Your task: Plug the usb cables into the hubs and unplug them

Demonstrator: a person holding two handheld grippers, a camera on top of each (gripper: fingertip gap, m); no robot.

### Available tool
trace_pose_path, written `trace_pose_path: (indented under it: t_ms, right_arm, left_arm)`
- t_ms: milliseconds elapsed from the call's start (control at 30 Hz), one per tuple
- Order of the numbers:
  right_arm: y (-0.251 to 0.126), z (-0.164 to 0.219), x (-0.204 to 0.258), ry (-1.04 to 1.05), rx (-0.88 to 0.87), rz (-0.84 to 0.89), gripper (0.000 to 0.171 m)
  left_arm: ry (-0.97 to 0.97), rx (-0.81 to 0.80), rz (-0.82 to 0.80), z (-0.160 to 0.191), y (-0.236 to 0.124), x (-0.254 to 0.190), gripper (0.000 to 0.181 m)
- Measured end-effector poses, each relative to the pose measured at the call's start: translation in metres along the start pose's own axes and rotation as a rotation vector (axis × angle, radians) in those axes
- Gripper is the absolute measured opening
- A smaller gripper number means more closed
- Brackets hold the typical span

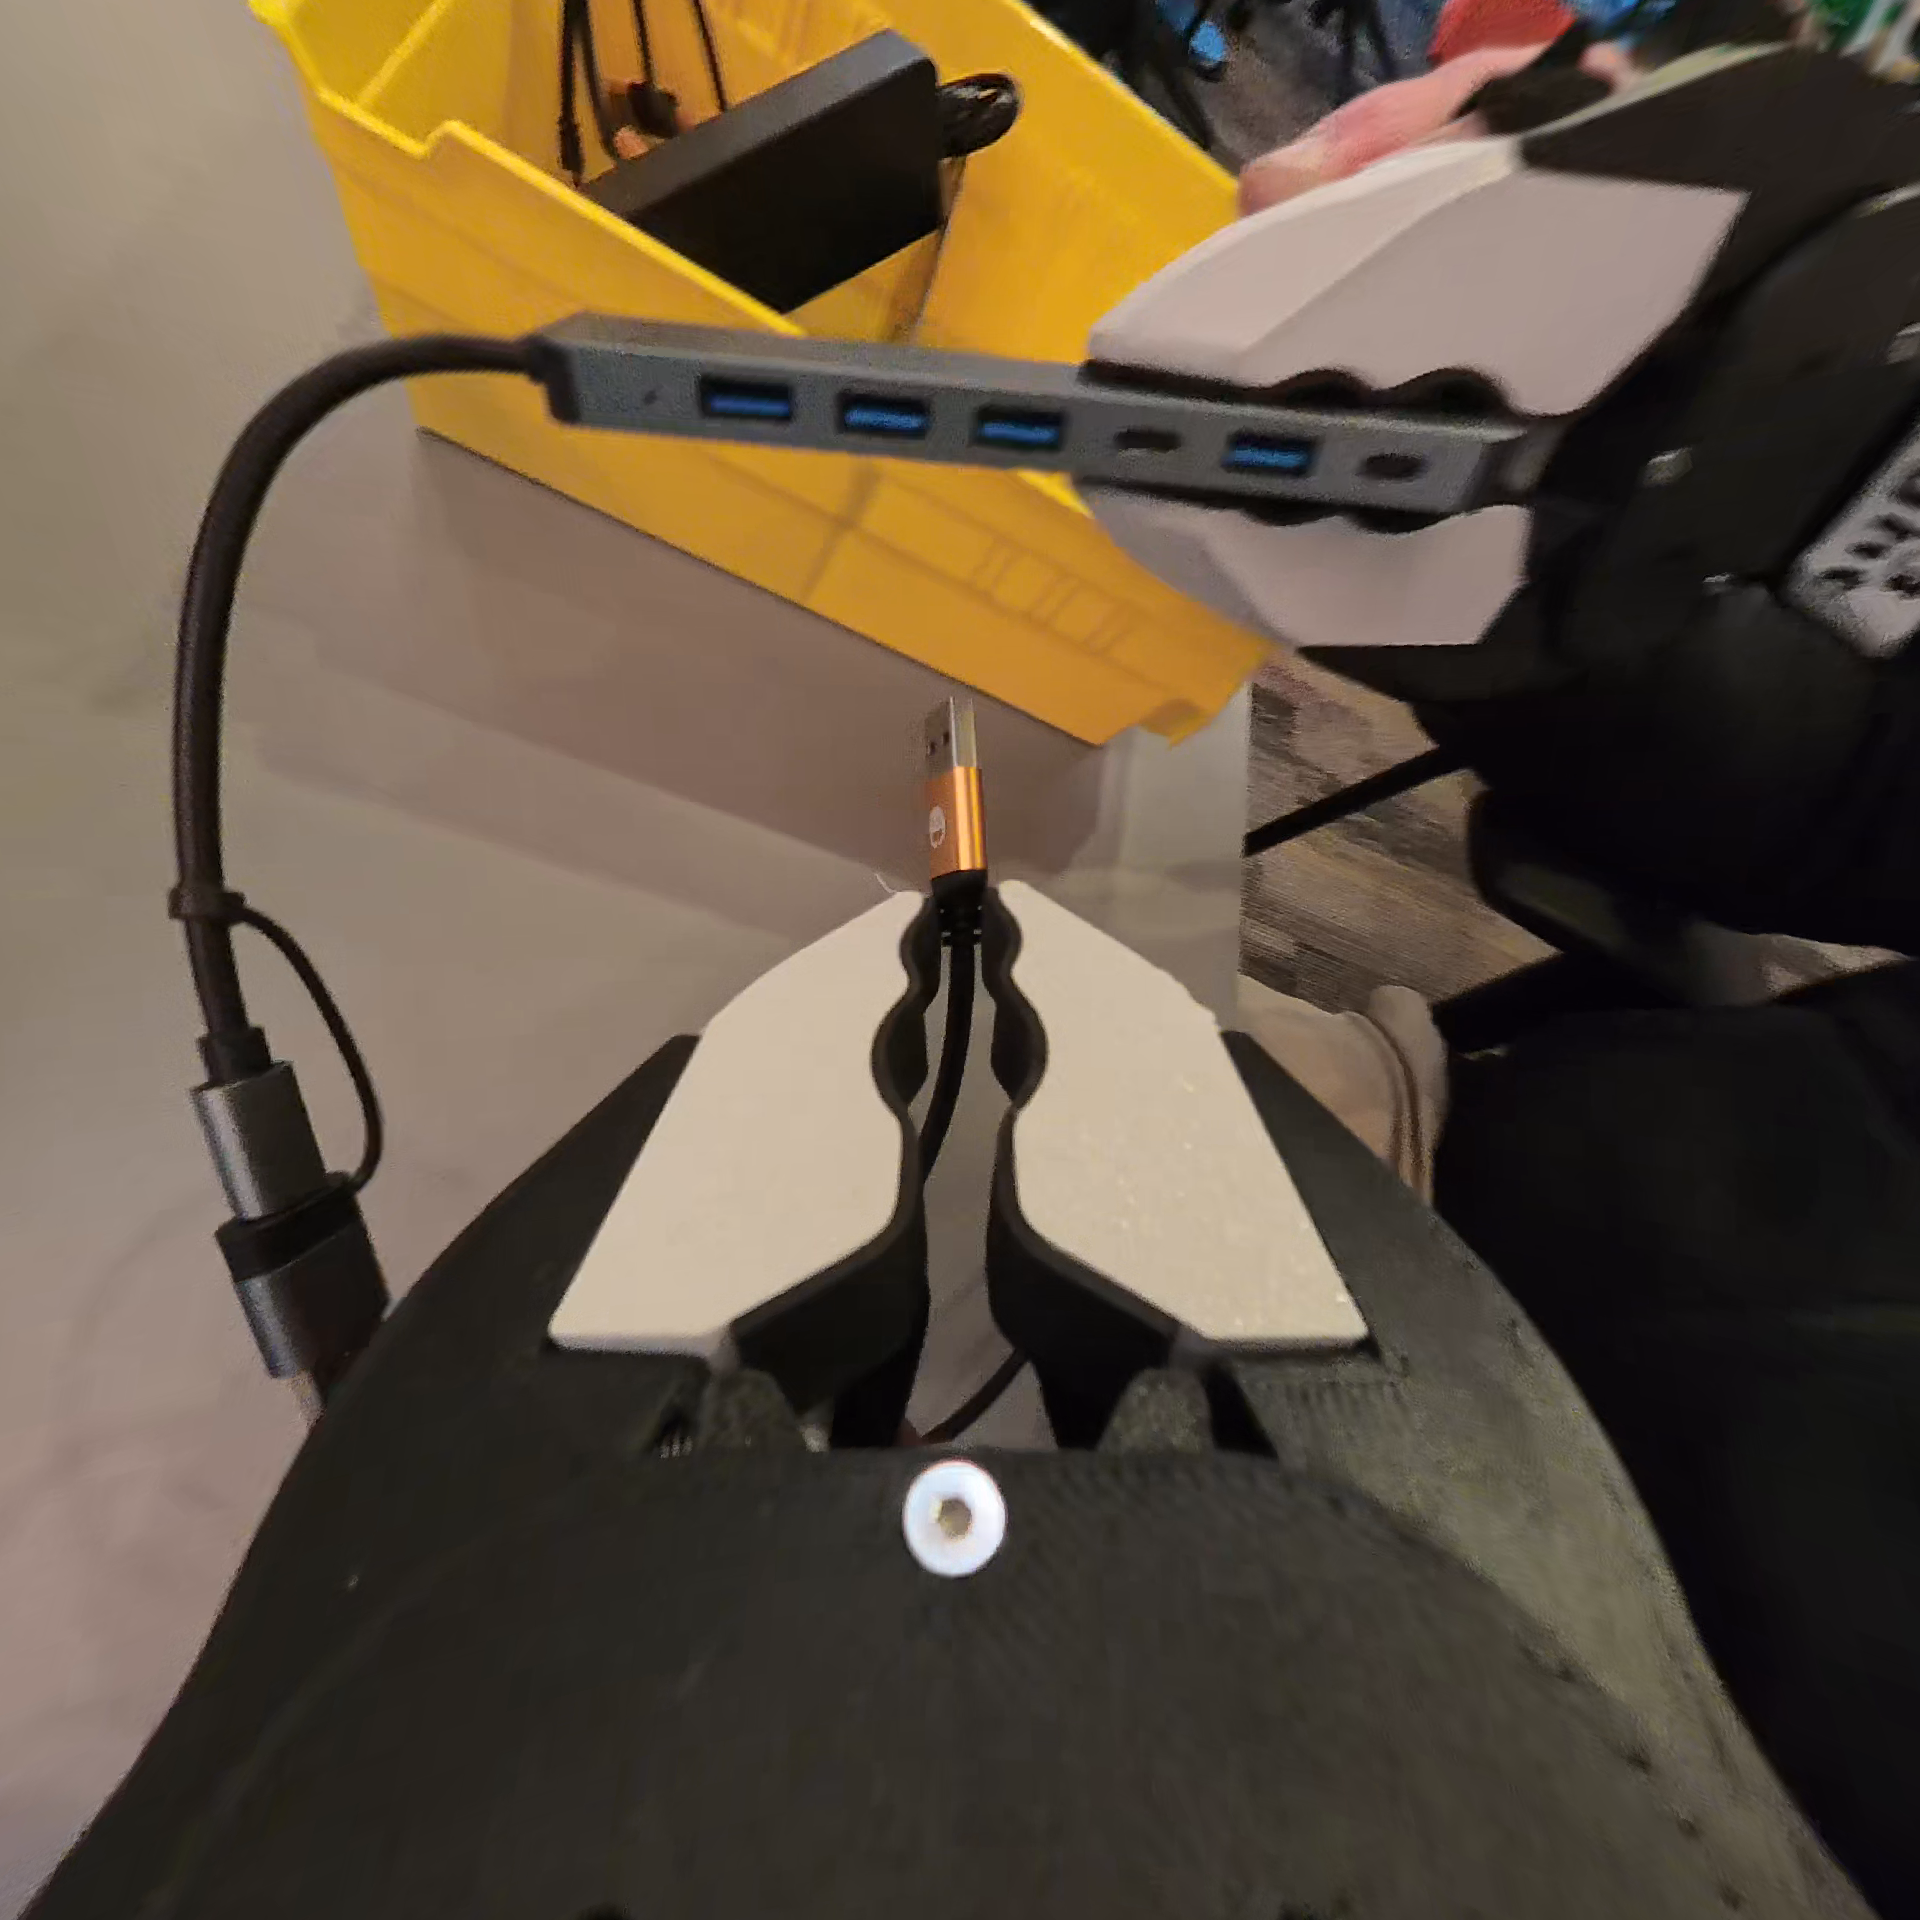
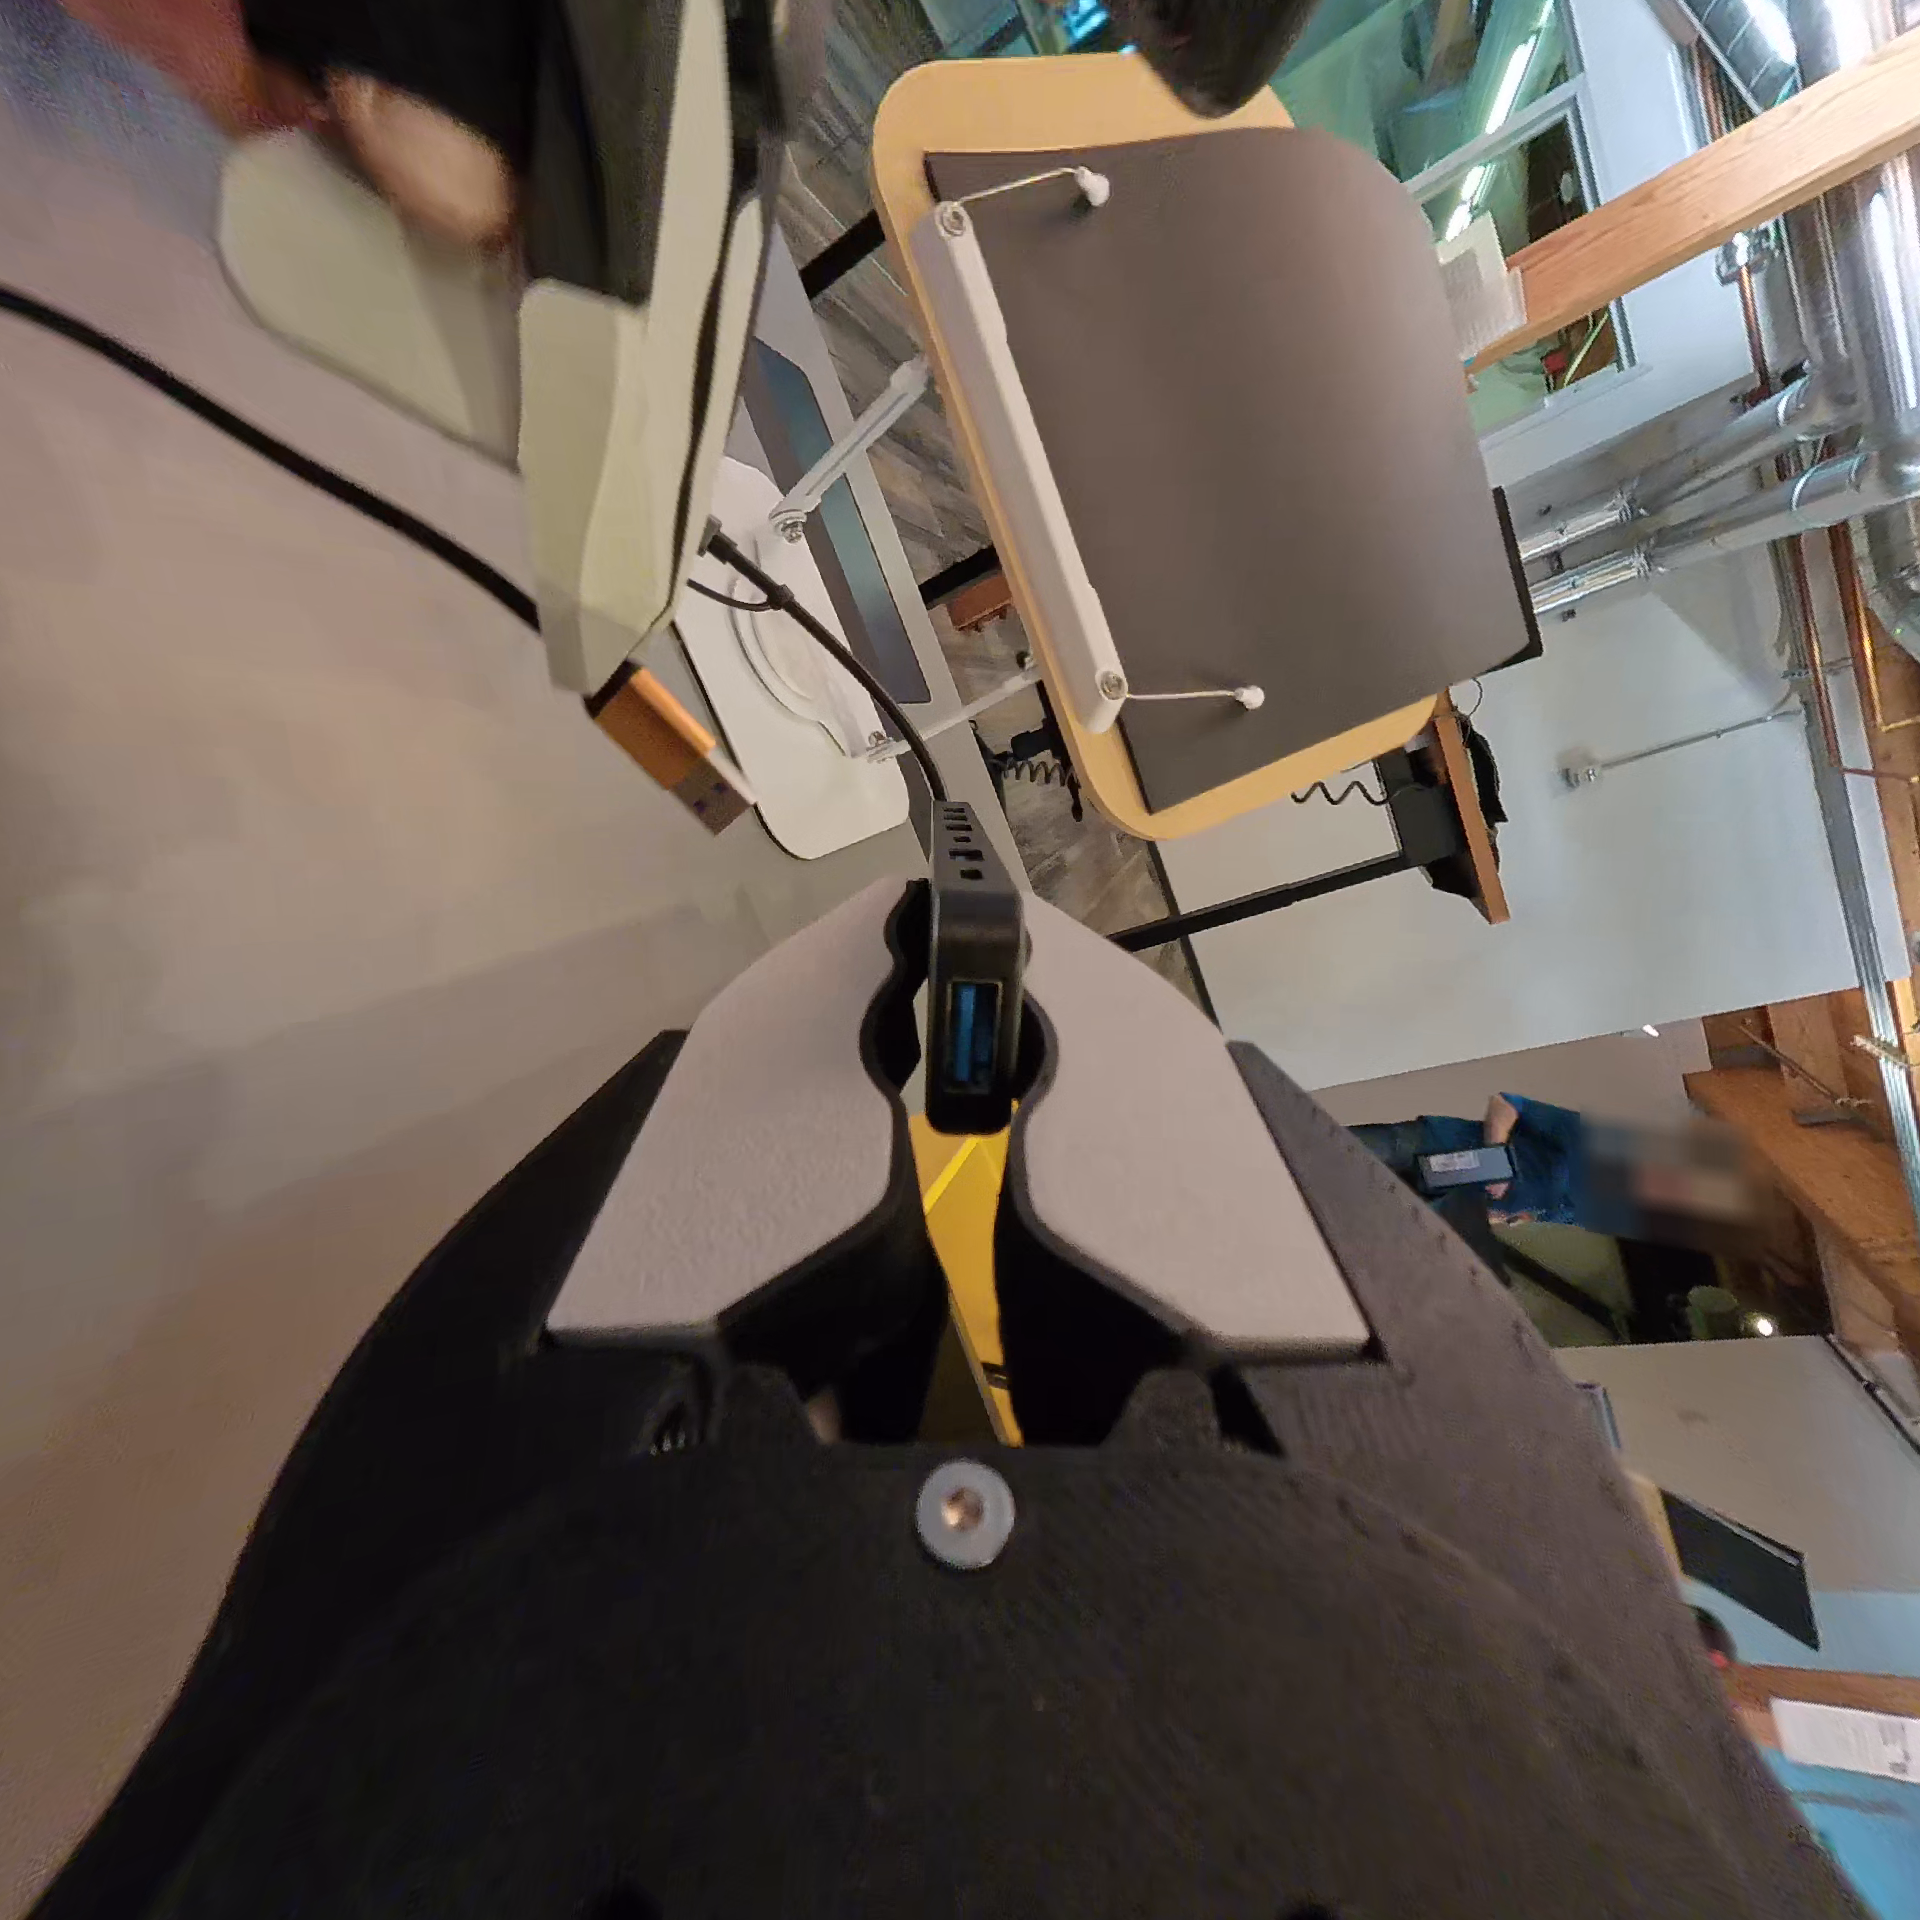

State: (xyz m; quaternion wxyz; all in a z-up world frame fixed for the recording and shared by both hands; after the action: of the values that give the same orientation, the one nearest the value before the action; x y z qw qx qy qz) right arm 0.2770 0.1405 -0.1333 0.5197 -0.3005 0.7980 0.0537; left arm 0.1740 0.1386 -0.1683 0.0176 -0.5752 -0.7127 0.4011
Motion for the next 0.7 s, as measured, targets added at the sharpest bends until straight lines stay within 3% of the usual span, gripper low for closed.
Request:
trace_pose_path:
  t_ms: [267, 700]
  right_arm:
    - [0.005, -0.010, 0.021, -0.115, -0.018, -0.038, 0.010]
    - [0.010, -0.015, 0.050, -0.220, -0.045, -0.136, 0.010]
  left_arm:
    - [-0.020, -0.081, 0.162, -0.003, -0.019, -0.014, 0.007]
    - [-0.071, -0.094, 0.309, -0.003, -0.011, -0.014, 0.007]
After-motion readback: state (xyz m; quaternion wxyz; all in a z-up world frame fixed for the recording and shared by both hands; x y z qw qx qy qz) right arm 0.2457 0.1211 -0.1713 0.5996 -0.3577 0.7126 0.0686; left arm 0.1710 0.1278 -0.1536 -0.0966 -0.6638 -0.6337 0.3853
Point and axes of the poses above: each gripper's, where its closed fingertips meet, y out along the fingers, z out of its underside, x = y × z across the jaws, the point moved 4 cm from there along -y, back along the fingers, and after that the axes turned 2 degrees about x, right-handed, at the moved point
